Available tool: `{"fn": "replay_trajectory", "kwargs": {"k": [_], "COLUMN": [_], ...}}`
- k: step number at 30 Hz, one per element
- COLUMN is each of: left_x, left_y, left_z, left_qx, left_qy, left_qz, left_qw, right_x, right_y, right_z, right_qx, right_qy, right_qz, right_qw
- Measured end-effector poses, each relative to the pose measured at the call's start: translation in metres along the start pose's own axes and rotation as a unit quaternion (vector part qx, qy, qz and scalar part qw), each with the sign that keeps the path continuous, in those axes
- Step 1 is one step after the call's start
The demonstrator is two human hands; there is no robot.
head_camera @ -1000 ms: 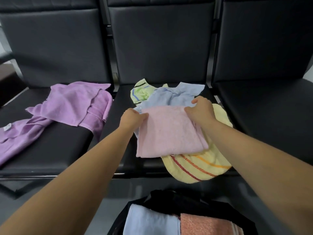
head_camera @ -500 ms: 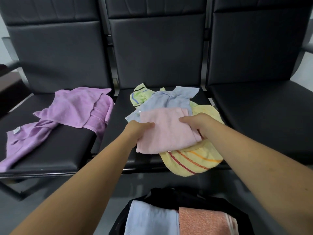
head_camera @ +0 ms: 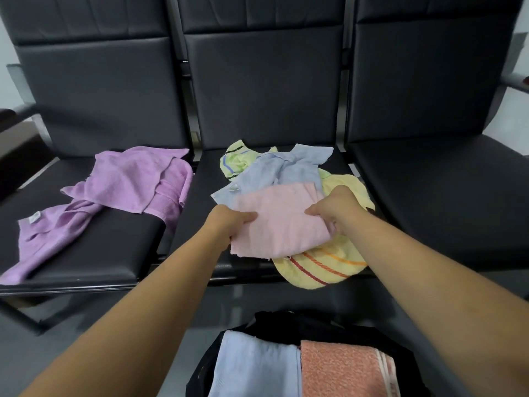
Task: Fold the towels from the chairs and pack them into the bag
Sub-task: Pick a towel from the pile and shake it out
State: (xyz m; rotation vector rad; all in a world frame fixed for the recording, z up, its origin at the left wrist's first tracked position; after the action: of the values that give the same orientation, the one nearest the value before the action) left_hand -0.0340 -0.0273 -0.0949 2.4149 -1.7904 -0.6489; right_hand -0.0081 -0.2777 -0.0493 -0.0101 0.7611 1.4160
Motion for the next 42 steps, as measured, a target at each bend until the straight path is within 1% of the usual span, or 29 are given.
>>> {"fn": "replay_trajectory", "kwargs": {"k": [1,3,6,9,11,12,15,19,23,27,30,33,37,39,41,42], "left_x": [0.002,0.003,0.007,0.007,0.004,0.002,0.002,0.008,0.008,0.001,-0.005,-0.011,-0.023,-0.027,-0.027,-0.026], "left_y": [0.005,0.016,0.031,0.051,0.069,0.078,0.104,0.135,0.161,0.181,0.187,0.187,0.176,0.169,0.167,0.167], "left_z": [0.003,0.005,0.001,-0.005,-0.007,-0.007,0.005,0.035,0.077,0.124,0.153,0.175,0.199,0.217,0.24,0.252], "left_qx": [-0.028,-0.054,-0.036,0.005,0.023,0.028,0.026,0.02,-0.008,-0.029,-0.039,-0.054,-0.054,-0.074,-0.106,-0.12], "left_qy": [0.043,0.102,0.136,0.151,0.162,0.166,0.177,0.18,0.157,0.139,0.136,0.124,0.131,0.132,0.082,0.025], "left_qz": [0.017,0.037,0.066,0.089,0.096,0.102,0.129,0.153,0.176,0.167,0.151,0.147,0.135,0.121,0.113,0.113], "left_qw": [0.999,0.993,0.988,0.985,0.982,0.981,0.975,0.971,0.972,0.976,0.978,0.98,0.981,0.981,0.985,0.986], "right_x": [-0.001,-0.002,-0.004,-0.008,-0.011,-0.012,-0.014,-0.008,0.015,0.043,0.068,0.089,0.112,0.126,0.143,0.15], "right_y": [0.004,0.014,0.025,0.036,0.047,0.052,0.072,0.104,0.125,0.14,0.142,0.138,0.134,0.132,0.13,0.13], "right_z": [0.001,0.003,-0.002,-0.02,-0.037,-0.047,-0.075,-0.11,-0.149,-0.189,-0.218,-0.235,-0.239,-0.252,-0.281,-0.297], "right_qx": [-0.01,-0.01,0.02,0.082,0.121,0.128,0.101,0.046,0.047,0.085,0.117,0.131,0.137,0.145,0.175,0.192], "right_qy": [0.017,0.05,0.026,-0.062,-0.144,-0.177,-0.242,-0.288,-0.334,-0.305,-0.273,-0.242,-0.258,-0.271,-0.229,-0.178], "right_qz": [-0.007,-0.001,0.034,0.081,0.111,0.118,0.14,0.158,0.179,0.196,0.181,0.177,0.198,0.203,0.205,0.199], "right_qw": [1.0,0.999,0.999,0.991,0.976,0.969,0.955,0.943,0.924,0.928,0.938,0.945,0.936,0.93,0.935,0.944]}}
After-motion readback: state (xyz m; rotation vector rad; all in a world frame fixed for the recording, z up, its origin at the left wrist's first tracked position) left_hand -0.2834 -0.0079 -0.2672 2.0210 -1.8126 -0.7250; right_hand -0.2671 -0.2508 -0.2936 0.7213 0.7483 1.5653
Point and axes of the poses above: each hand's wrist, its own y-axis away from the middle knuckle, its own x-axis out of the palm, z = x × y, the point moved 6 cm from there along -y, towards the middle knuckle, and after that the axes turned 7 degrees about x, right-handed, at the moved point
